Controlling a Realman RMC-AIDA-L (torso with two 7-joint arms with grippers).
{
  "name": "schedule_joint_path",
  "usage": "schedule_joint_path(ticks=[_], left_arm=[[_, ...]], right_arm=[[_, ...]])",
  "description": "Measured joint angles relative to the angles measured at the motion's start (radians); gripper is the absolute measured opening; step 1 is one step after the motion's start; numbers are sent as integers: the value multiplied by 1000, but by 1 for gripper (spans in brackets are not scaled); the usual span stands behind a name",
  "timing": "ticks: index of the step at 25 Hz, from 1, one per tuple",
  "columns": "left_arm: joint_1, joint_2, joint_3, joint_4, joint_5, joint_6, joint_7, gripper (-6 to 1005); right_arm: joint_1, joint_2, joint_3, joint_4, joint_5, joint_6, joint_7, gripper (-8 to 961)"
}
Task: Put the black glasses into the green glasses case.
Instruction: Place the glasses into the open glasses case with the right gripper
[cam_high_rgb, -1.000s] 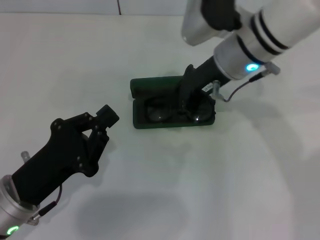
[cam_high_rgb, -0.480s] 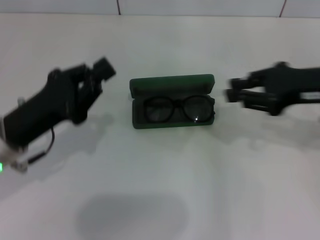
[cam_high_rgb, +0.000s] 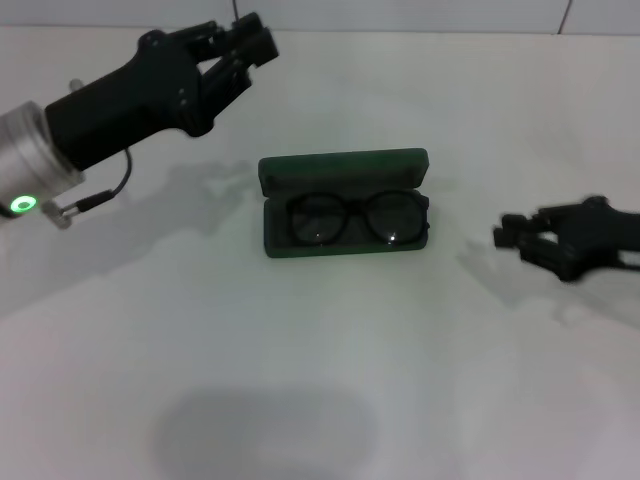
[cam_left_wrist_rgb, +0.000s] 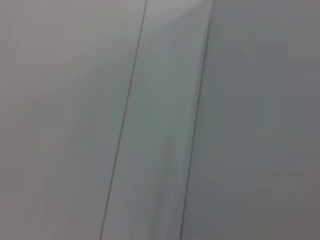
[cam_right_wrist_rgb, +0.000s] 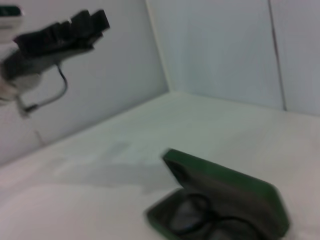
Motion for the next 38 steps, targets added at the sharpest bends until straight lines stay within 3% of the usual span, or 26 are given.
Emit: schedule_joint_path(ticks=[3,9,18,38], left_arm=[[22,-7,-11,3,-1,-15,6,203],[92,-28,-26,-10,3,-25,48,201],[148,-39,-26,-8,-4,-32,54,196],[130,-49,-25,-9,-4,-43,56,200]], right_arm=[[120,-1,-55,119,2,149,-8,189],[301,-10,-80,307,-6,280,-3,24],[335,-7,-85,379,-48,315,63,16],[408,-3,-91,482,-49,323,70,17]])
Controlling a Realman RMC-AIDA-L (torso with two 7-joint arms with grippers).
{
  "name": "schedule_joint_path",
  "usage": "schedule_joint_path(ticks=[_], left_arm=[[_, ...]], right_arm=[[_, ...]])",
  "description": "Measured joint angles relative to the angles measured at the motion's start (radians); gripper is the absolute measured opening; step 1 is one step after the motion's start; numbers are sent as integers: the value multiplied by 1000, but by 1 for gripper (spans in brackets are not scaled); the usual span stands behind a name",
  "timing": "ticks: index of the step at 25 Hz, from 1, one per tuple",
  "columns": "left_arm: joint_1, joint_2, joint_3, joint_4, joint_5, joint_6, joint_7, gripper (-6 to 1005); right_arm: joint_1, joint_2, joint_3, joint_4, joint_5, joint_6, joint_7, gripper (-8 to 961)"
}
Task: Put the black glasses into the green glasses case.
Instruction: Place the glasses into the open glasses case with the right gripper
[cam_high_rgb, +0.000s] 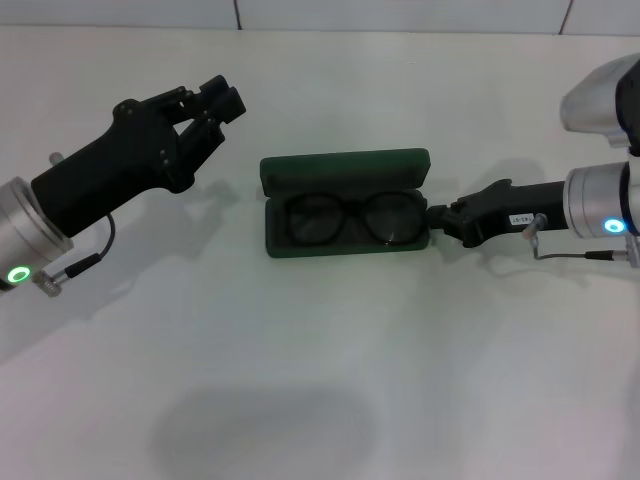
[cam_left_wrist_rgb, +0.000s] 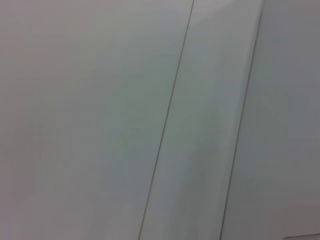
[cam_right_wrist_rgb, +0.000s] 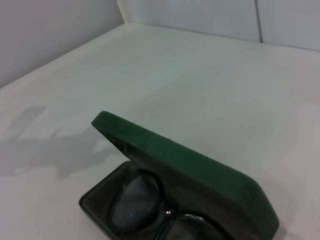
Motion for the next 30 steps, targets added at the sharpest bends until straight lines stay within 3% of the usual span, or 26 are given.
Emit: schedule_joint_path(ticks=[30], left_arm=[[-9,-14,0,0,8,-3,2,210]], right_arm=[[45,5,-9,22,13,16,-46,18]])
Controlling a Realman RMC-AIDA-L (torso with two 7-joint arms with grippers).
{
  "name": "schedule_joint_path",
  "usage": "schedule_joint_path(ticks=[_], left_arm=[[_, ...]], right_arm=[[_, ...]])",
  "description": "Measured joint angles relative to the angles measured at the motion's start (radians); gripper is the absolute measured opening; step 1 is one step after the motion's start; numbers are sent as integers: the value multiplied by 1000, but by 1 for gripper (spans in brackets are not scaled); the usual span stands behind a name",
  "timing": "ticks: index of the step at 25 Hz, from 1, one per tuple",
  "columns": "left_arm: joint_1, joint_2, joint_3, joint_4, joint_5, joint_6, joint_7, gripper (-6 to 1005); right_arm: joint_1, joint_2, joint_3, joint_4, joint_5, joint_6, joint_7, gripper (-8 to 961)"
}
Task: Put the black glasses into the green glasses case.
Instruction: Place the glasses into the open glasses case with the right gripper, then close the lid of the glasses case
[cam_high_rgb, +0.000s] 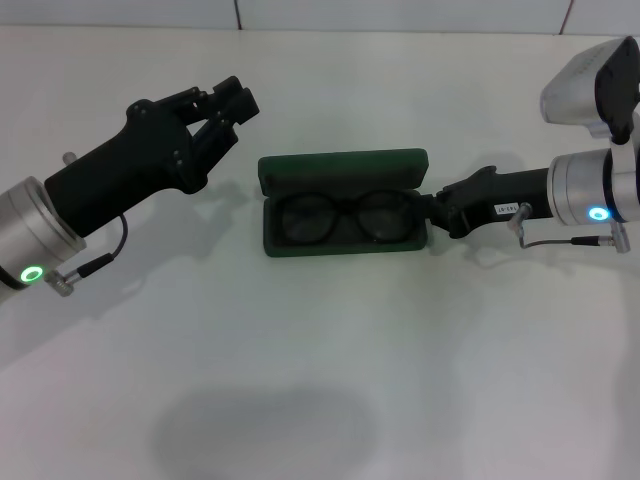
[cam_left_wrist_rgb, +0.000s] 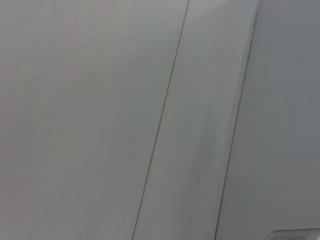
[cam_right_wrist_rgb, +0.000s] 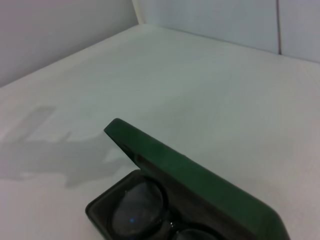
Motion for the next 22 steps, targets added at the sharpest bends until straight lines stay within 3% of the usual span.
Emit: schedule_joint_path(ticks=[5,8,13,18,20,22], left_arm=[[-4,5,0,3,1,-7,0,211],[-18,9,0,7,9,-27,-1,212],[-185,54,0,37,173,-159,-100,214],[-289,104,0,77,400,-281,-320,215],[-335,106,1,73,481,-330,-391,216],[-385,93,4,70,566,-386,-450,217]], right_arm=[[-18,0,2,-15,33,-1,-1,18],[-129,0,0,-138,98,-40,3,18],[-377,-2,-10,-386,186,-130,-16,19],[-464,-5,-11,-447,208,-212,-63,19],[-489,-4,-11,-452,215,-227,-75,19],[-526,-5,-6,-459,235,-253,-105,56]])
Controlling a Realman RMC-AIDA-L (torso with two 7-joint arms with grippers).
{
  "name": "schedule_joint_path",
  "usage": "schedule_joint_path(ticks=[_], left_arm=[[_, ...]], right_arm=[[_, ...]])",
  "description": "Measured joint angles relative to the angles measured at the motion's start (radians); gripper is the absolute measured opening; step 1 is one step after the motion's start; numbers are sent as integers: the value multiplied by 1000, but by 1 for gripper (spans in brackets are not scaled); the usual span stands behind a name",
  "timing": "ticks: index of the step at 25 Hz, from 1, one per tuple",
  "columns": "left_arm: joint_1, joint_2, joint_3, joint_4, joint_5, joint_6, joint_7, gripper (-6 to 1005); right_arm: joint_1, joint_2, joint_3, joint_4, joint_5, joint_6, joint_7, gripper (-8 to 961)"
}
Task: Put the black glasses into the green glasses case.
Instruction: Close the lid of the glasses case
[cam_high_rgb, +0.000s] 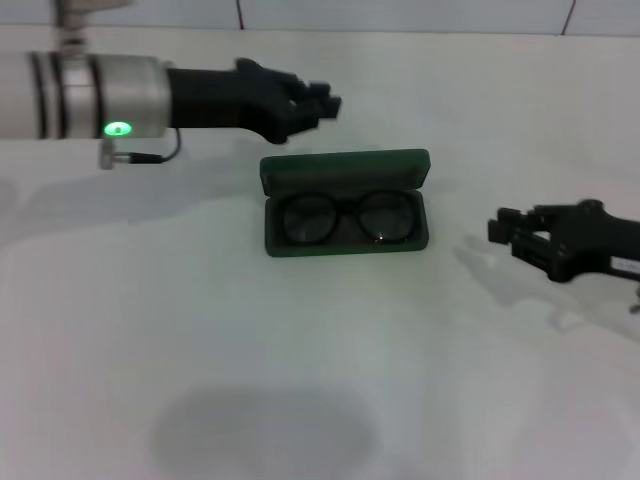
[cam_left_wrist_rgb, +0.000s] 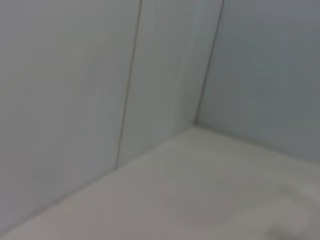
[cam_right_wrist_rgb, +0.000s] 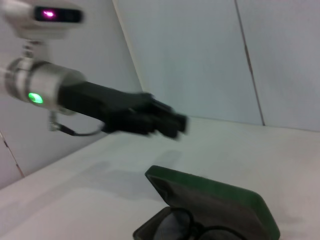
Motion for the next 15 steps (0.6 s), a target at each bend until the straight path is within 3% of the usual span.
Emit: schedule_joint_path(ticks=[4,7,15], left_arm=[[-55,-38,-3,1,124,-72,-56,216],[-77,-57,1,-2,143,-97,-69,215],[-73,-70,3,-5,166,-117,-105,209]], right_arm=[[-23,1,0,10,32,-20,-45,204],[-28,1,3,21,39,-22,-58,207],[-26,0,5,30,44,-24,-76,215]])
